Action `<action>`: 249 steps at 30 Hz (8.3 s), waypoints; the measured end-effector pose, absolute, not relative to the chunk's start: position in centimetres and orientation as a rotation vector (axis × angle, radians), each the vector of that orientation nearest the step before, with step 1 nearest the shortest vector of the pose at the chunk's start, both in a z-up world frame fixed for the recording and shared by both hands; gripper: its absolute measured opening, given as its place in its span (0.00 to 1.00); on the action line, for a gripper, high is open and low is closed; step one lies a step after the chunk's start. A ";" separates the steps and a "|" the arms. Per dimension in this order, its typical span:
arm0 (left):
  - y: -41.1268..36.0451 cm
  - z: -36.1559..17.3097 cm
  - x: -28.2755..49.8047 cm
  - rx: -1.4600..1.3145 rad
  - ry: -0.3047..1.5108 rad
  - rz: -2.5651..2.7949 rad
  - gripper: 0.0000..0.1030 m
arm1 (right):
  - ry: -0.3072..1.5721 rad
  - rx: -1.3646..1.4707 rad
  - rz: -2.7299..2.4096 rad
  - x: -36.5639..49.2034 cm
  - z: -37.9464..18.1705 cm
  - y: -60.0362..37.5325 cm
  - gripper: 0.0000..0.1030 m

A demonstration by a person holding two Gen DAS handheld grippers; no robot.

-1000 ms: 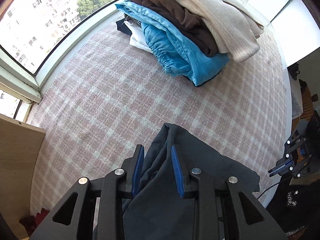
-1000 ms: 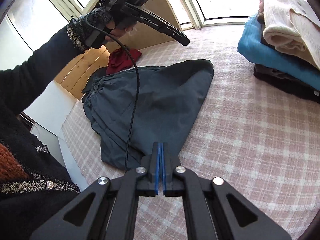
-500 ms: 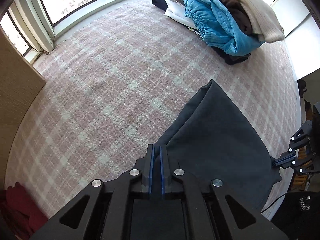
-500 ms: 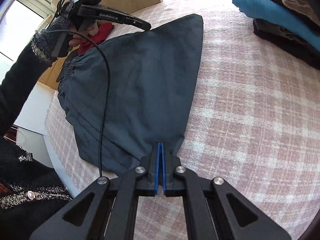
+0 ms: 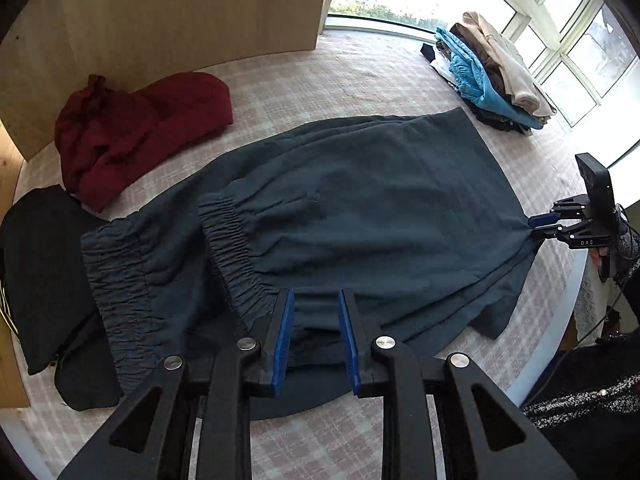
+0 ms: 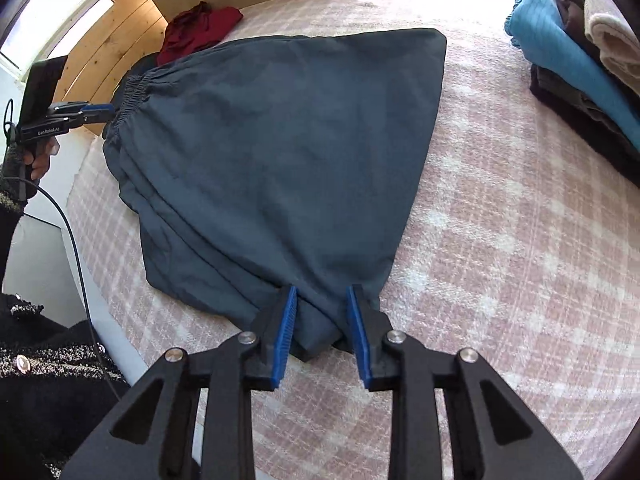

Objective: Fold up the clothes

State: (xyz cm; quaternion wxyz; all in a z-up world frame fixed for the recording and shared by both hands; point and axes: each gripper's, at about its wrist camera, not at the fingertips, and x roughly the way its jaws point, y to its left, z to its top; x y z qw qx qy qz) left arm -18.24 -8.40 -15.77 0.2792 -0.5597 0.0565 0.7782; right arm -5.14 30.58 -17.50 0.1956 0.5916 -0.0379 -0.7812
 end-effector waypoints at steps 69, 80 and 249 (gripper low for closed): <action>24.2 -16.9 -6.3 -1.337 0.442 1.852 0.07 | 0.057 1.596 -2.168 -25.1 -19.6 32.5 0.07; 15.0 -12.4 -7.2 -1.241 0.127 1.930 0.07 | -0.431 1.513 -2.154 -25.8 -15.6 32.5 0.05; -24.0 -22.0 -15.4 -1.699 -0.963 2.445 0.49 | 0.433 1.398 -2.042 -29.3 -13.2 7.3 0.49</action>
